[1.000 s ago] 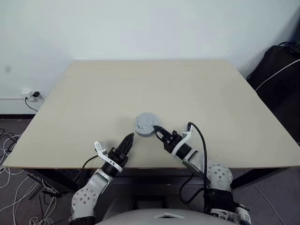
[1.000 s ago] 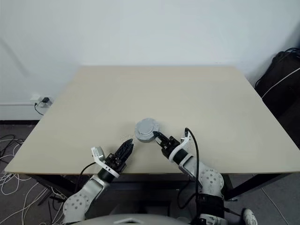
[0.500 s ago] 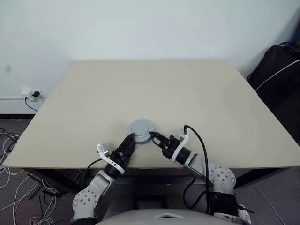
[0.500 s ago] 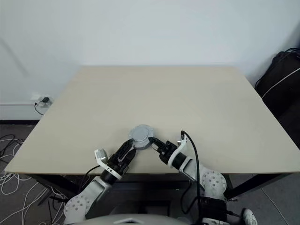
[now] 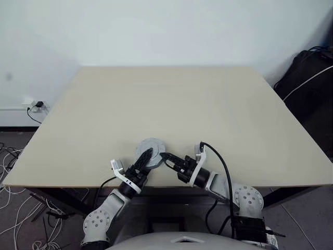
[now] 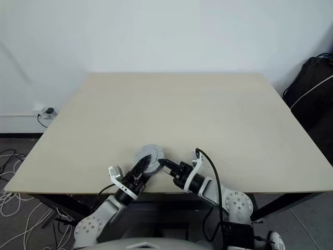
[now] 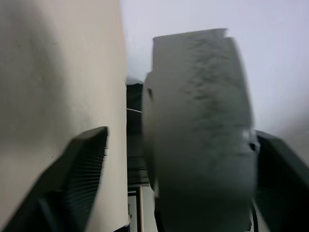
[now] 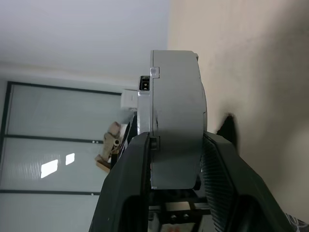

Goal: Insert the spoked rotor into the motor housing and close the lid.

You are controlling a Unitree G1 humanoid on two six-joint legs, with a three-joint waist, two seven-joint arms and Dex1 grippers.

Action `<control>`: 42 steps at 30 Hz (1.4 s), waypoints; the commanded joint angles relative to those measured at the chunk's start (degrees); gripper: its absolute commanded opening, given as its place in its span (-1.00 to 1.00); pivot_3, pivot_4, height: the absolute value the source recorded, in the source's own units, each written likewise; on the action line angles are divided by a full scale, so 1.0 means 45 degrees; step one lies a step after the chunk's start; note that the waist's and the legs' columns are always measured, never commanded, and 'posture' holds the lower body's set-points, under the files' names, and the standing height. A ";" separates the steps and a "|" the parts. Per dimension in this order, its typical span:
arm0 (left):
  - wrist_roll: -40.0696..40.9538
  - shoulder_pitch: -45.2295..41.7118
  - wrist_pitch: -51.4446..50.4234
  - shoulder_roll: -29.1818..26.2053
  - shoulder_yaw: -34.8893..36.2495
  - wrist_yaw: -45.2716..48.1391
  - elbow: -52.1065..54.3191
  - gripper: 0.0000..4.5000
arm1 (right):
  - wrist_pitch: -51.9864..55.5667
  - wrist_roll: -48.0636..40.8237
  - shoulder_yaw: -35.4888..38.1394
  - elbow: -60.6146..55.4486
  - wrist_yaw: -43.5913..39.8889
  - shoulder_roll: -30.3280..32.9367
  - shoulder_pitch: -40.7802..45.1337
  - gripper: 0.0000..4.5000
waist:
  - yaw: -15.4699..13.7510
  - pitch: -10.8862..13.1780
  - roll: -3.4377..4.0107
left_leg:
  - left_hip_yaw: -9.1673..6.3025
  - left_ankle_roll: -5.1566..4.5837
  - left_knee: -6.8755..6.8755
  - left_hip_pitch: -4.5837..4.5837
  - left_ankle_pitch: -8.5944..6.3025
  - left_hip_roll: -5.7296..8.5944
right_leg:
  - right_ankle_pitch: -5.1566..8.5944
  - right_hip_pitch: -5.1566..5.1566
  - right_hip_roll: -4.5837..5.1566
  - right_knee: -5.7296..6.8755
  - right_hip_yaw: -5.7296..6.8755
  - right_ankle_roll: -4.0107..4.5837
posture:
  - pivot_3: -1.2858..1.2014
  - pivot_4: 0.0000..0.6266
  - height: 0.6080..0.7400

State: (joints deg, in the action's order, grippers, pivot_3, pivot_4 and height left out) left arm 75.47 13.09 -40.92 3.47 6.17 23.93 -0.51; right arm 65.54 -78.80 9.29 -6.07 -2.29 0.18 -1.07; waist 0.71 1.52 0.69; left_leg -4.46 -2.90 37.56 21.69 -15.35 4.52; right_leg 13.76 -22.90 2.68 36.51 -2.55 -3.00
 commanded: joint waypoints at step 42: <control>-0.2667 -0.5571 0.3605 0.0623 0.2453 -0.1752 -0.3591 -0.06 | -1.2410 1.4481 -0.5471 -0.1934 -0.3361 0.2853 -0.1695 1.00 | -0.0276 0.0039 -0.0088 | 0.0005 0.0055 0.0021 0.0016 0.0026 0.0006 | -0.0144 0.0028 -0.0043 -0.0108 0.0028 -0.0067 | 0.03 -1.00 1.00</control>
State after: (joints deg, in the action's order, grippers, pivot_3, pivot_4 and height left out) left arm 64.42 -8.48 -26.82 4.07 16.66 15.78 -16.95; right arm 14.39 -16.99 -15.38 -14.85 -18.29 13.25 -8.86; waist -0.54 1.69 0.30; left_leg -4.43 -2.64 37.66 21.76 -15.23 4.56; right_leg 13.10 -22.76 2.49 36.02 -2.41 -3.29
